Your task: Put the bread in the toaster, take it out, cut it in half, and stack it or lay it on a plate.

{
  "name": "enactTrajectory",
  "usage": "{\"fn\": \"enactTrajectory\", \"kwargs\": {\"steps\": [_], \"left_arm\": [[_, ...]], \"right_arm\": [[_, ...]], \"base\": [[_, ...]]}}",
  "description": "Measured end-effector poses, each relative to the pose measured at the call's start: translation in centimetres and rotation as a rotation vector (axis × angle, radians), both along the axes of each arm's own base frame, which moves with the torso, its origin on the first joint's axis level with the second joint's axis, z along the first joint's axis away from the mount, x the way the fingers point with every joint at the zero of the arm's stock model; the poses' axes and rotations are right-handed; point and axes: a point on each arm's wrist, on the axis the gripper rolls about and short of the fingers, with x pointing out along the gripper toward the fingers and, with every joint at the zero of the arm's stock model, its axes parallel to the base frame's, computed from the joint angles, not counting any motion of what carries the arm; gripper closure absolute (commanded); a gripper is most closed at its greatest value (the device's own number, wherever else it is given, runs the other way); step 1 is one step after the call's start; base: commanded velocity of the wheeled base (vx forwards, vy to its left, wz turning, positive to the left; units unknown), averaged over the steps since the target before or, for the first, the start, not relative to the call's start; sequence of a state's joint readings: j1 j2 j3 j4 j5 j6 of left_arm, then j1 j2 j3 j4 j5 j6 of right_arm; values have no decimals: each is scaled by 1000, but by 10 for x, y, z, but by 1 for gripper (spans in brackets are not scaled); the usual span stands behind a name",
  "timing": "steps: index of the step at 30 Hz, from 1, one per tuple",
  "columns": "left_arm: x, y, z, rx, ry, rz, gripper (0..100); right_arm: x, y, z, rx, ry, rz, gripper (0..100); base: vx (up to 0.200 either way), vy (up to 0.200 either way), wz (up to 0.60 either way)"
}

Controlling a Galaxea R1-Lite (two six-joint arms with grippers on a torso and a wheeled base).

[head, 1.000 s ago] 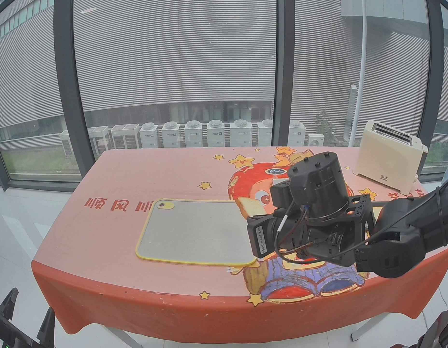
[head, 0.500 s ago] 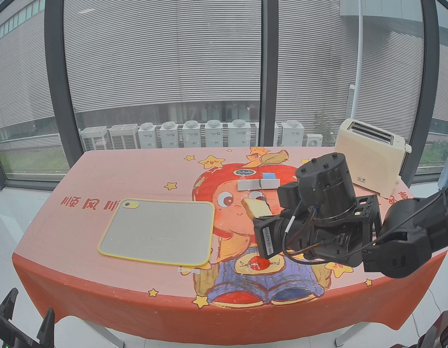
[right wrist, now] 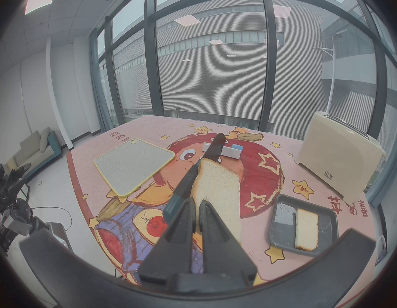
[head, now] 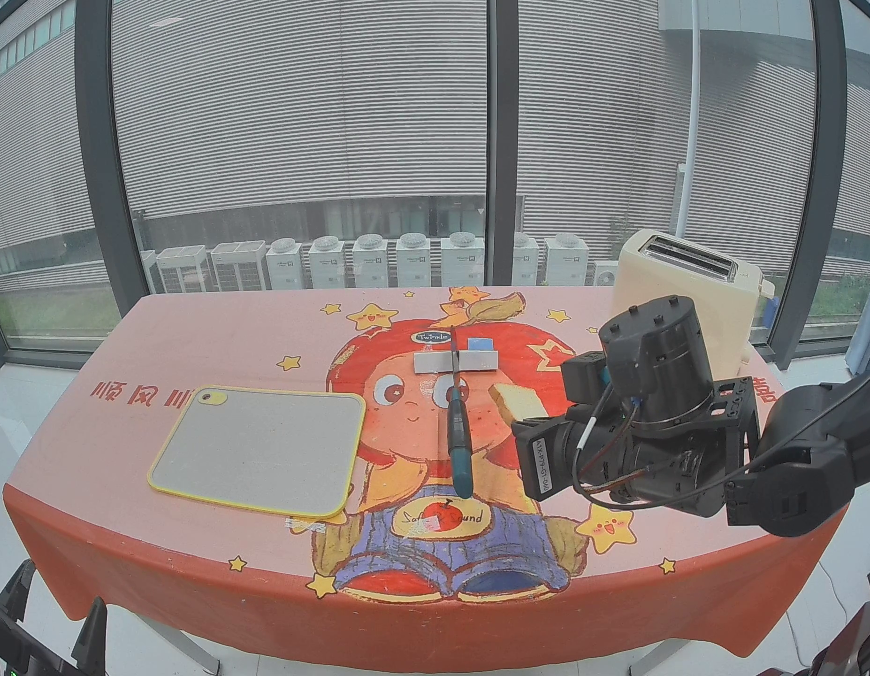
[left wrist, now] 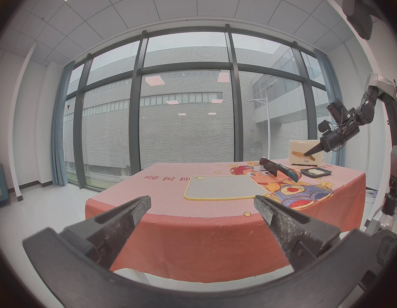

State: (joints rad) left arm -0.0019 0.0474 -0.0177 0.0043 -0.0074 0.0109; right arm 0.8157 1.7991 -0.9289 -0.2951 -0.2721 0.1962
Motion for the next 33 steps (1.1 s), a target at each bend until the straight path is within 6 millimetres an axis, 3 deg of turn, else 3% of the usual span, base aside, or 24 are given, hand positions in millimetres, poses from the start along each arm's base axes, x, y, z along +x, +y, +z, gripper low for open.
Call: {"fn": "enactTrajectory", "kwargs": {"steps": [22, 33], "left_arm": [[0, 0, 0, 0, 0, 0, 0], [0, 0, 0, 0, 0, 0, 0]], "right_arm": [[3, -32, 7, -18, -29, -123, 100], [6, -55, 0, -51, -22, -218, 100]], "base": [[0, 0, 0], [0, 0, 0]]}}
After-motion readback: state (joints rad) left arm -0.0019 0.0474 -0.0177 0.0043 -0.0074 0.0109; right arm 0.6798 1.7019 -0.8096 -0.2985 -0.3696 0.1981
